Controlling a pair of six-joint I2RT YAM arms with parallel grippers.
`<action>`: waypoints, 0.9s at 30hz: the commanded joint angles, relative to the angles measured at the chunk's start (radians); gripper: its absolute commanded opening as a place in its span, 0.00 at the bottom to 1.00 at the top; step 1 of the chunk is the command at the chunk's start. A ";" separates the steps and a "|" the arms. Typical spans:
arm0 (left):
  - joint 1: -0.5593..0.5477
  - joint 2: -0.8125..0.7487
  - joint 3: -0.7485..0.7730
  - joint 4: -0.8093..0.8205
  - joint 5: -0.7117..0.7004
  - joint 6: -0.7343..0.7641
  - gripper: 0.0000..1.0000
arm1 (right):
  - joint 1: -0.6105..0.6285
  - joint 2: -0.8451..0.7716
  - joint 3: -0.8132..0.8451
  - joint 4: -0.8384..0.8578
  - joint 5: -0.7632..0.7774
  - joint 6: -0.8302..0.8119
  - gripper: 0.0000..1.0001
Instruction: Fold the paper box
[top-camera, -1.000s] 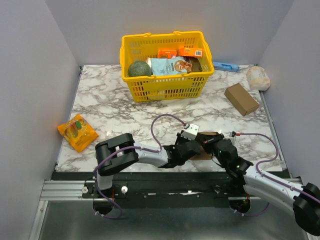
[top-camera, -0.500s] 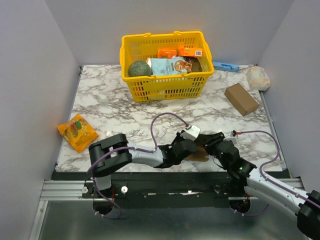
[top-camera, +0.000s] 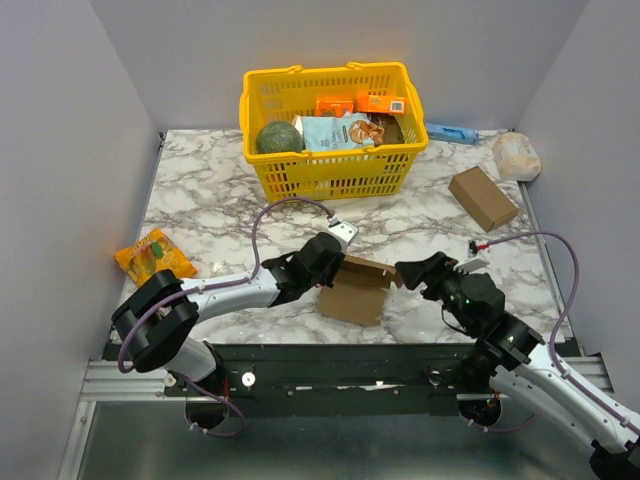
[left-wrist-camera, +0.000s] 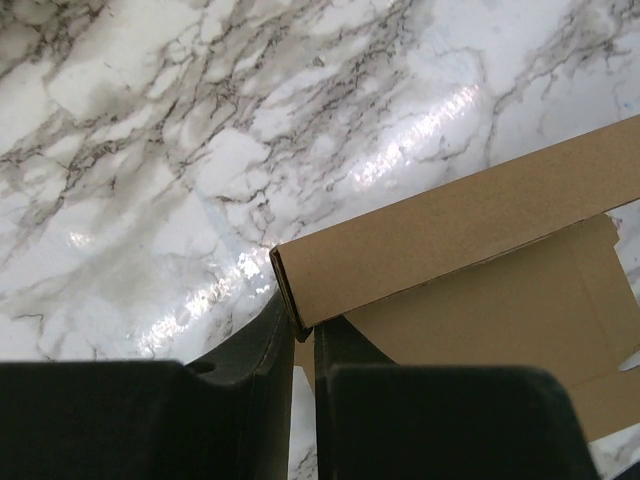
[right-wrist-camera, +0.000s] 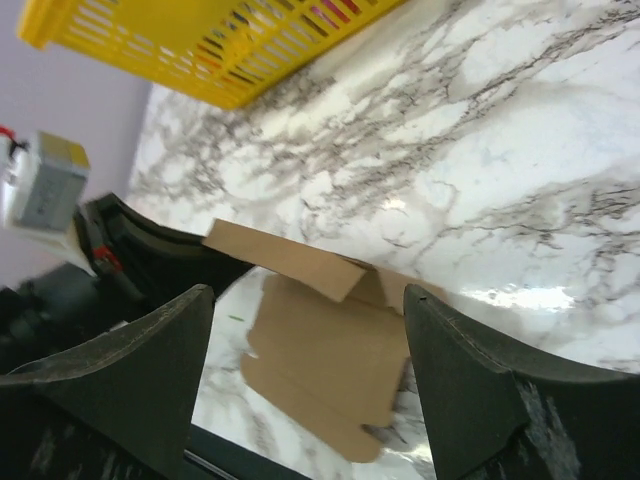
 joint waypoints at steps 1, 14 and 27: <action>0.053 -0.059 -0.017 -0.124 0.198 0.002 0.00 | 0.000 0.077 0.028 -0.142 -0.105 -0.234 0.84; 0.103 -0.116 -0.023 -0.157 0.326 -0.007 0.00 | 0.014 0.243 -0.008 0.053 -0.218 -0.326 0.79; 0.117 -0.124 -0.034 -0.126 0.410 -0.056 0.00 | 0.077 0.275 -0.044 0.169 -0.165 -0.306 0.36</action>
